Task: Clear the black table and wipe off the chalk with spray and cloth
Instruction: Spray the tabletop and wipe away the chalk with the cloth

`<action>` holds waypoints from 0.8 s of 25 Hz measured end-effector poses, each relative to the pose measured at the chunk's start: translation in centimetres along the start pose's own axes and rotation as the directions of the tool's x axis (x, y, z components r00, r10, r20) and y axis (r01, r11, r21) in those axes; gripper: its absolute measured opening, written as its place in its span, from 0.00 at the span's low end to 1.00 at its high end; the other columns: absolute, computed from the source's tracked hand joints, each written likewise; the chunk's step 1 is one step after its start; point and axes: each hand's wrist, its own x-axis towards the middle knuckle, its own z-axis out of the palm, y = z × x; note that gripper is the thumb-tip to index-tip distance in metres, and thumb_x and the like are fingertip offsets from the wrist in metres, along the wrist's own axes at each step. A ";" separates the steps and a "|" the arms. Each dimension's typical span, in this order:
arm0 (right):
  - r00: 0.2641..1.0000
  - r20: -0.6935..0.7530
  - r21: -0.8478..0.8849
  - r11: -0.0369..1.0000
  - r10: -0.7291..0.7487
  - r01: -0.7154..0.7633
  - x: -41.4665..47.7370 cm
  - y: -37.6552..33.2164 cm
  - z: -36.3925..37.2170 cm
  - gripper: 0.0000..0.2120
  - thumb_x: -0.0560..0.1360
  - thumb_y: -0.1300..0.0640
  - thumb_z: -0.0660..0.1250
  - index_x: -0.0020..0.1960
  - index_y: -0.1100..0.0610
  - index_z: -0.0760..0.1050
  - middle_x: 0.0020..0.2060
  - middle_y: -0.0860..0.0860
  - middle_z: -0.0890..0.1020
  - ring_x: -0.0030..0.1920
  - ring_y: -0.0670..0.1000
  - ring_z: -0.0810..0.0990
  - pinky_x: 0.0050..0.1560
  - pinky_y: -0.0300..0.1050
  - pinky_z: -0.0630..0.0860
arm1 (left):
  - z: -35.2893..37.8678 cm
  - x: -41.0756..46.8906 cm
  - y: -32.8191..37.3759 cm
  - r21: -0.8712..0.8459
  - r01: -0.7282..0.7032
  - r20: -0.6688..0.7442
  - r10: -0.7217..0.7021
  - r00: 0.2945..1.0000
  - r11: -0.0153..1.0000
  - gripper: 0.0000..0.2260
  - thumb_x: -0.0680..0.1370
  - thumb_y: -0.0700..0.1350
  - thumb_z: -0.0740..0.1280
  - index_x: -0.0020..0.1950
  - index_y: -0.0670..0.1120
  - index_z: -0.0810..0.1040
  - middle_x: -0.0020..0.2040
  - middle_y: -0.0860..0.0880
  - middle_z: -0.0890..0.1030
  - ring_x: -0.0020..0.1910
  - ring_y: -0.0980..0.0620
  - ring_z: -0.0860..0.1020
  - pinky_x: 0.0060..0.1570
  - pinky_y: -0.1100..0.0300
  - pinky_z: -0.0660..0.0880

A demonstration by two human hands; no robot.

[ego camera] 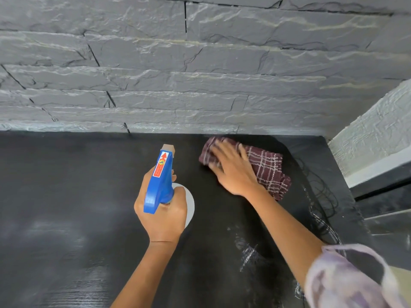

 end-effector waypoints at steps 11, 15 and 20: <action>0.984 0.034 -0.113 0.977 -0.177 0.179 -9.2 -0.2 0.0 0.26 0.76 0.33 0.43 0.73 0.35 0.51 0.77 0.47 0.51 0.76 0.55 0.49 0.65 0.77 0.47 | -0.1 -0.1 0.3 -0.003 0.012 0.027 -0.012 1.000 1.000 0.25 0.67 0.54 0.62 0.57 0.39 0.75 0.44 0.59 0.78 0.45 0.68 0.78 0.45 0.79 0.71; 0.955 0.072 -0.078 0.956 0.288 -0.282 -7.9 8.5 -1.4 0.27 0.75 0.31 0.38 0.73 0.34 0.42 0.76 0.44 0.43 0.76 0.52 0.41 0.68 0.75 0.44 | 0.0 0.0 0.1 -0.015 0.018 0.029 -0.017 0.999 1.000 0.26 0.66 0.55 0.62 0.58 0.39 0.75 0.44 0.57 0.78 0.46 0.67 0.78 0.45 0.79 0.70; 0.929 0.099 -0.003 0.933 0.358 -0.359 -2.2 4.5 -1.6 0.26 0.78 0.36 0.38 0.75 0.38 0.45 0.76 0.46 0.41 0.75 0.55 0.38 0.65 0.77 0.40 | 0.1 0.1 0.5 -0.019 0.037 0.005 -0.037 0.999 0.999 0.27 0.66 0.55 0.62 0.58 0.39 0.75 0.44 0.54 0.80 0.45 0.63 0.79 0.48 0.78 0.71</action>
